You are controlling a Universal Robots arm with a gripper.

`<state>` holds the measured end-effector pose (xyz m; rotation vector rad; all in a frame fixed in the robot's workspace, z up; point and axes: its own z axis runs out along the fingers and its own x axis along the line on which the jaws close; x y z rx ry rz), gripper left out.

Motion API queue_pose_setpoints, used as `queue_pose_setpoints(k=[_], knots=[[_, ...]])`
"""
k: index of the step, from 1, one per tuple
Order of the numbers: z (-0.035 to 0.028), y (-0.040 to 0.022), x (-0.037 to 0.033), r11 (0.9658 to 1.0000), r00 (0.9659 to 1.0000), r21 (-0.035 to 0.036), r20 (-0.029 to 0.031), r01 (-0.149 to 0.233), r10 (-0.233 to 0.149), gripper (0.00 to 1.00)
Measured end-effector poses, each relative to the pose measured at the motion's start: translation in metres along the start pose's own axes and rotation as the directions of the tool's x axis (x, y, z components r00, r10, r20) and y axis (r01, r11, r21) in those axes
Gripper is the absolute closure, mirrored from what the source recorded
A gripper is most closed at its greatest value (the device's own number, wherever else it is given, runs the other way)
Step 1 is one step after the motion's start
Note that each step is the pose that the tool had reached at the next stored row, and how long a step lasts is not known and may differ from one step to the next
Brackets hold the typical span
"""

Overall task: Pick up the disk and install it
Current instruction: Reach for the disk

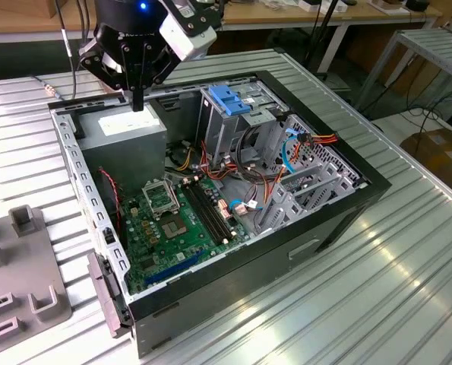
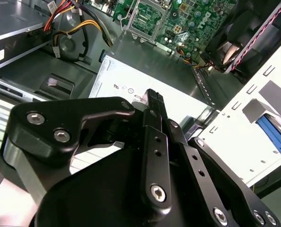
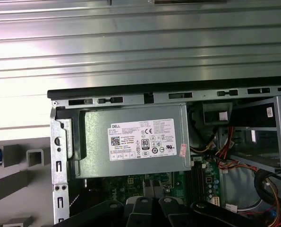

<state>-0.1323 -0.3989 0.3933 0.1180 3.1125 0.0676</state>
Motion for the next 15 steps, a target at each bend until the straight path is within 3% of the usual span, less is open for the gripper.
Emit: queue_pose_setpoints(k=[15], knots=[[-0.0001, -0.0004, 0.0047, 1.0, 1.0, 0.0, -0.0002, 0.0, 0.0, 0.9]])
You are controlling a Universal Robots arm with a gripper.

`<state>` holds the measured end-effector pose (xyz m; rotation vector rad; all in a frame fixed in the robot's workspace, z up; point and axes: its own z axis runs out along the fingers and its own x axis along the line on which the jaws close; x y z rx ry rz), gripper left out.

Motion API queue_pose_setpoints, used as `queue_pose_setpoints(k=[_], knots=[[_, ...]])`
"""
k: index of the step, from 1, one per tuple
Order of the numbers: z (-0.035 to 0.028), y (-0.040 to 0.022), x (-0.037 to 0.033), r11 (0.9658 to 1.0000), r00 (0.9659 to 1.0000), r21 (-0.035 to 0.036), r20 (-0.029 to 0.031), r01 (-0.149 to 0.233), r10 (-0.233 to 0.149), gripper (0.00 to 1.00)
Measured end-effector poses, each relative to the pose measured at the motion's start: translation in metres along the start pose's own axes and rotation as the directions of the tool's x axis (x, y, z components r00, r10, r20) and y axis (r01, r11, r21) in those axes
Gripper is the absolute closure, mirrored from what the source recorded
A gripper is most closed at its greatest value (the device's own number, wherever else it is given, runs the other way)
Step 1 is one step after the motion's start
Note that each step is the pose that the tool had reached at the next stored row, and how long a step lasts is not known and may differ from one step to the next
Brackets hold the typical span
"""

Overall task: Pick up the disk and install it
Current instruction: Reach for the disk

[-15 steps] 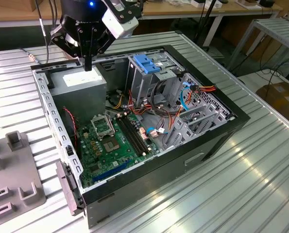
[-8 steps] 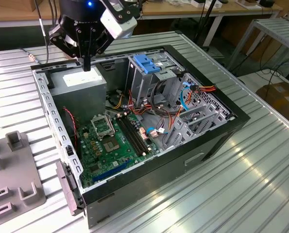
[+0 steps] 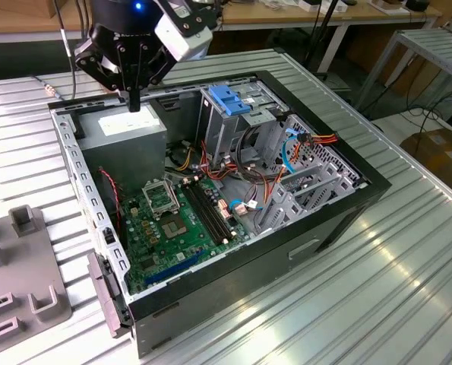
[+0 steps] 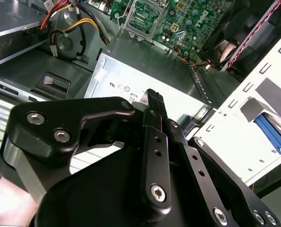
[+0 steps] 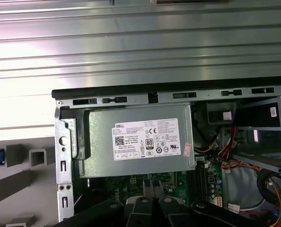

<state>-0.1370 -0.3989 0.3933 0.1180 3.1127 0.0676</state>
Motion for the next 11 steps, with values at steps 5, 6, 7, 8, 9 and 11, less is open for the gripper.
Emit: queue_pose_setpoints(k=[5, 6, 7, 8, 9, 11], knots=[[-0.0001, -0.0001, 0.0014, 1.0, 1.0, 0.0001, -0.0001, 0.0, 0.0, 0.9], [0.0, -0.0001, 0.0016, 1.0, 1.0, 0.0, -0.0002, 0.0, 0.0, 0.9], [-0.0001, -0.0001, 0.0019, 1.0, 1.0, 0.0, -0.0002, 0.0, 0.0, 0.9], [-0.0001, -0.0002, 0.0022, 1.0, 1.0, 0.0, -0.0002, 0.0, 0.0, 0.9], [-0.0001, -0.0002, 0.0024, 1.0, 1.0, 0.0, -0.0002, 0.0, 0.0, 0.9], [-0.0001, -0.0002, 0.0028, 1.0, 1.0, 0.0001, -0.0004, 0.0, 0.0, 0.9]])
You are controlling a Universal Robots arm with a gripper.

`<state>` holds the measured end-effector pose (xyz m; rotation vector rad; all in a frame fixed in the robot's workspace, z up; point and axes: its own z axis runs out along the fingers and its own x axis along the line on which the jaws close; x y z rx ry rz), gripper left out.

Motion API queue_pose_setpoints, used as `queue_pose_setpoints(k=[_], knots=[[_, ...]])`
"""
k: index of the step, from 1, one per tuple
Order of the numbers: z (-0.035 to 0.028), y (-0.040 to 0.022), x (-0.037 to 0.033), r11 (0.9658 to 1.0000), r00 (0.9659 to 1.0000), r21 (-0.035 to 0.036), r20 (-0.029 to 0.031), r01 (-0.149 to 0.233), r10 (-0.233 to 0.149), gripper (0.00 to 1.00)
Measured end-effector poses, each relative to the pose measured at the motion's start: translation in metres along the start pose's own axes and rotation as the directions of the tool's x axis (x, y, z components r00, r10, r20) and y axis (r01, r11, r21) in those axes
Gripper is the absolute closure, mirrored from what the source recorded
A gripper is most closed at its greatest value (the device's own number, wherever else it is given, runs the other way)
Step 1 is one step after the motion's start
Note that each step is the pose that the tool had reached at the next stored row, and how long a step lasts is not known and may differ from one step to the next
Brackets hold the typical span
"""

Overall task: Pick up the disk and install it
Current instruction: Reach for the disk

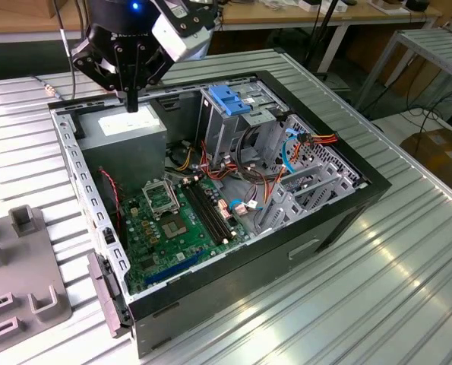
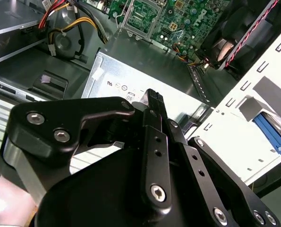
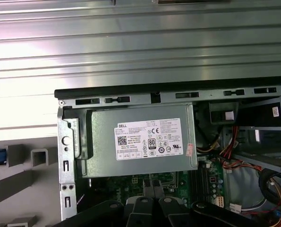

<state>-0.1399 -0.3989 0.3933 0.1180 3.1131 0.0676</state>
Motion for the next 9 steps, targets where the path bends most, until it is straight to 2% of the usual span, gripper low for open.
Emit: queue_pose_setpoints(k=[9], knots=[[-0.0001, -0.0002, 0.0027, 1.0, 1.0, 0.0, -0.0004, 0.0, 0.0, 0.9]])
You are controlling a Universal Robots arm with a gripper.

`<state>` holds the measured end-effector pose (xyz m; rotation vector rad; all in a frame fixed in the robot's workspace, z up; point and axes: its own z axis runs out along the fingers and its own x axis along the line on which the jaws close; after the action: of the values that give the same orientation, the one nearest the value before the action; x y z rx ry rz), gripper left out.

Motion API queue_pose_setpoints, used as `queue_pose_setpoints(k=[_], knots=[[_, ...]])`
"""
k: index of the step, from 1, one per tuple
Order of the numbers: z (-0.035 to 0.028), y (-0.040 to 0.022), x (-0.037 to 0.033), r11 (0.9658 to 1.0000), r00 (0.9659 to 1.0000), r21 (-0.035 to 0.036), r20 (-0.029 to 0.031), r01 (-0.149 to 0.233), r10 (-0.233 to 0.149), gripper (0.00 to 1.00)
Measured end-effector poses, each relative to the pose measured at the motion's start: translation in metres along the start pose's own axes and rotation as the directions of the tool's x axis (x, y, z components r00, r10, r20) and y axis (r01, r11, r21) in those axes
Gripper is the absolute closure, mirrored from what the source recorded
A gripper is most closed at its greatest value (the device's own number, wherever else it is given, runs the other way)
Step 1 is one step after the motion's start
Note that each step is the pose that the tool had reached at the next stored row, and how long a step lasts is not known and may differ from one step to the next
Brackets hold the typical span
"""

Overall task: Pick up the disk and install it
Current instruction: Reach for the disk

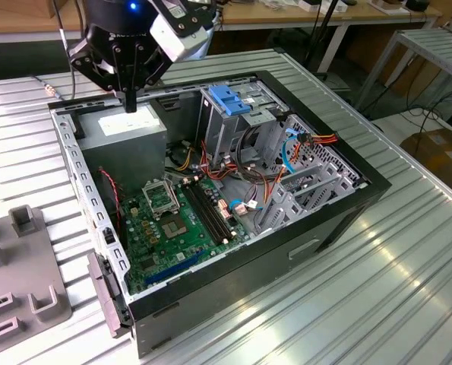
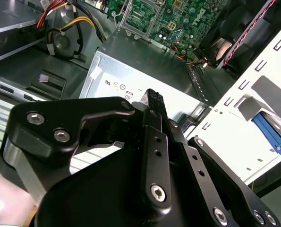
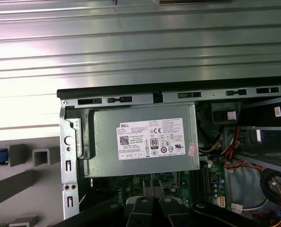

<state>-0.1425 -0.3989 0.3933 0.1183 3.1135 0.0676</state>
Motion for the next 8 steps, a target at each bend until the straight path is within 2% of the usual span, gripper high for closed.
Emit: queue_pose_setpoints(k=[8], knots=[[0.0, -0.0002, 0.0034, 1.0, 1.0, -0.0001, 0.0, 0.0, 0.0, 0.9]])
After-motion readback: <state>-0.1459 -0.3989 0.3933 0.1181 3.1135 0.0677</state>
